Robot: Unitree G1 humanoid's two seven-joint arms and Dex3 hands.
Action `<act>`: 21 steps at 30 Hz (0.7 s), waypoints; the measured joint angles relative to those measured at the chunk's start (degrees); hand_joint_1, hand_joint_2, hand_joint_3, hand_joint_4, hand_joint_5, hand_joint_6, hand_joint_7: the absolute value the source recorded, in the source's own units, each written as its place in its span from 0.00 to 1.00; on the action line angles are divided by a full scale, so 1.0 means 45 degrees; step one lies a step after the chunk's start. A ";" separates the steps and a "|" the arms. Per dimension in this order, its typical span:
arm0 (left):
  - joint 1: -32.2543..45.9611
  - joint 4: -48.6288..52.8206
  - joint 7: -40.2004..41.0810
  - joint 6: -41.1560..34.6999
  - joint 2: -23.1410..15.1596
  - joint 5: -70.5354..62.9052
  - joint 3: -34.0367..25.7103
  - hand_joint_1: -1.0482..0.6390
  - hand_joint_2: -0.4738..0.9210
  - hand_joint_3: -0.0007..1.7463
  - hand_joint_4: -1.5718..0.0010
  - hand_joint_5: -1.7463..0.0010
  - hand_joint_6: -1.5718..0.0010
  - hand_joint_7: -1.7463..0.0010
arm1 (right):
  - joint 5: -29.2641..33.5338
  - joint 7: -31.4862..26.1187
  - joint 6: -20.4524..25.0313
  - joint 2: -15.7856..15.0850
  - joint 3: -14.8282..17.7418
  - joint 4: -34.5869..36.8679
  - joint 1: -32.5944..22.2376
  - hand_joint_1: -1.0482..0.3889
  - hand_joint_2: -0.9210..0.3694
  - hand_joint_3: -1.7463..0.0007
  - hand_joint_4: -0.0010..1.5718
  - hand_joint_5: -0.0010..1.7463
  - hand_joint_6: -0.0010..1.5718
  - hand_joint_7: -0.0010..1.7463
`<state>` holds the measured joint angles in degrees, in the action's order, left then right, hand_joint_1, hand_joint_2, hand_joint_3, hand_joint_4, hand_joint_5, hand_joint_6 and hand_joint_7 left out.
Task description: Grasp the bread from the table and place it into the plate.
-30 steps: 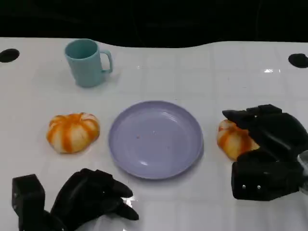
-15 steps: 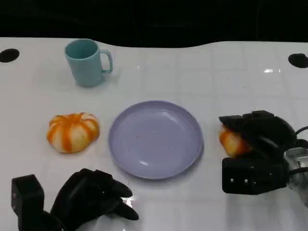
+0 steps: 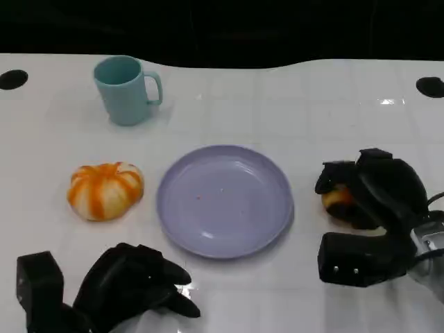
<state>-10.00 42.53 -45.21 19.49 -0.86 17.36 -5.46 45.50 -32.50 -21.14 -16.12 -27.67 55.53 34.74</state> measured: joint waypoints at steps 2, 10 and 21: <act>0.0000 -0.0004 0.0001 0.0001 0.0000 -0.0004 0.0008 0.00 0.86 0.00 0.00 0.87 0.00 0.98 | -0.0005 -0.0336 -0.0182 0.0004 -0.0053 0.0095 0.0050 0.63 0.38 0.38 0.57 1.00 0.43 1.00; 0.0001 -0.0024 0.0001 -0.0019 0.0009 -0.0002 0.0009 0.00 0.86 0.00 0.00 0.87 0.00 0.98 | -0.0015 -0.1553 -0.0602 0.0040 -0.0182 0.0208 0.0112 0.63 0.42 0.30 0.62 1.00 0.46 1.00; 0.0002 -0.0025 0.0003 0.0016 0.0010 -0.0041 0.0029 0.00 0.86 0.00 0.00 0.87 0.00 0.99 | -0.0292 -0.1959 -0.1558 0.0041 -0.0077 -0.0506 0.0114 0.63 0.51 0.18 0.64 1.00 0.48 1.00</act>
<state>-9.99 42.42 -45.20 19.56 -0.81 17.18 -5.33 44.19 -41.32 -28.16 -15.94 -28.02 53.26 35.25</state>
